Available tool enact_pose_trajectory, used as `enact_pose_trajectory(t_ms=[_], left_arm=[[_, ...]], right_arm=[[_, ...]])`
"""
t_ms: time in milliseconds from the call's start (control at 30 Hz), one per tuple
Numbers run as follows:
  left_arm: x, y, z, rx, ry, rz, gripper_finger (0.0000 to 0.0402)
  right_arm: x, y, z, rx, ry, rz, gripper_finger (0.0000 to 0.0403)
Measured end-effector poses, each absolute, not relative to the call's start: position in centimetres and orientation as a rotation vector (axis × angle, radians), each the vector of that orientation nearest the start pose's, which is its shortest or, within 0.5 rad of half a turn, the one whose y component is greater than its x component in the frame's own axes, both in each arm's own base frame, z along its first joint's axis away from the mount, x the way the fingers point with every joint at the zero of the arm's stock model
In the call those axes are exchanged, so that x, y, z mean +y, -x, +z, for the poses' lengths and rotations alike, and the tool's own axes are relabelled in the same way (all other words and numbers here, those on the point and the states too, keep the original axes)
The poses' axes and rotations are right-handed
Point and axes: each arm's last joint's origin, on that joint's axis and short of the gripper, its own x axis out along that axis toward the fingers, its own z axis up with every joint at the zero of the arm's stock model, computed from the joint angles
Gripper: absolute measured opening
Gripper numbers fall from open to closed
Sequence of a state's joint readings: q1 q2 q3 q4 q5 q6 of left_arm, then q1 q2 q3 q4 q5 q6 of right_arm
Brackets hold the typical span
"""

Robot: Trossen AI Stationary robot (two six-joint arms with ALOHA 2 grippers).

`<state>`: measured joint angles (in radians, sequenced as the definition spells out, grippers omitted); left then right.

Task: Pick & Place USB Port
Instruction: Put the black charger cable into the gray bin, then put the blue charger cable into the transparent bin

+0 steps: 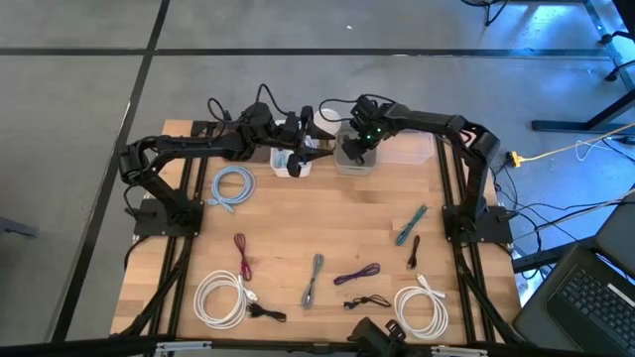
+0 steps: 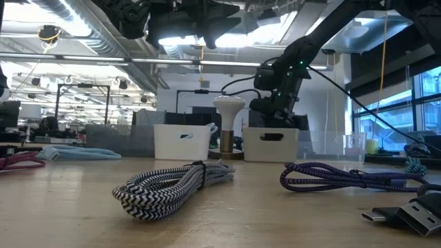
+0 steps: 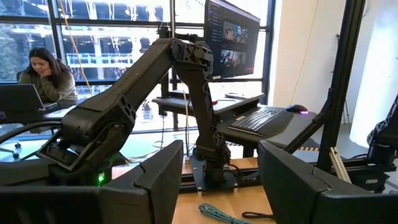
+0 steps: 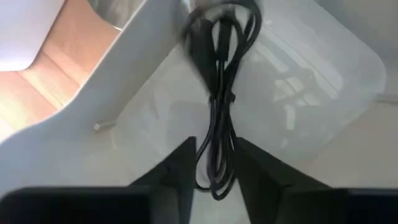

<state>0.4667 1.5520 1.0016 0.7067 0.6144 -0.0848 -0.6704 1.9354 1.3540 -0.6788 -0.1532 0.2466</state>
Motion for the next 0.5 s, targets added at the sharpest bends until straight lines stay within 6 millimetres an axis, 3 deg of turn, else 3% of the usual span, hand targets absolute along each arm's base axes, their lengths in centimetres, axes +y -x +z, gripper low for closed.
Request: enact_pose_trajectory(t_ms=[233,400,500], left_arm=[[14.1,-31.6,30.5,-0.128,0.004,-0.153,0.0197],[14.1,-31.6,30.5,-0.128,0.003,-0.153,0.0197],[14.1,-31.6,30.5,-0.127,0.004,-0.153,0.0196]], right_arm=[[-23.3,-29.9,18.6,1.114,-0.706,-0.590,0.0168],[-22.4,-28.8,23.1,1.013,-0.652,-0.589,0.0173],[-20.8,-27.4,26.3,0.990,-0.609,-0.566,0.0169]])
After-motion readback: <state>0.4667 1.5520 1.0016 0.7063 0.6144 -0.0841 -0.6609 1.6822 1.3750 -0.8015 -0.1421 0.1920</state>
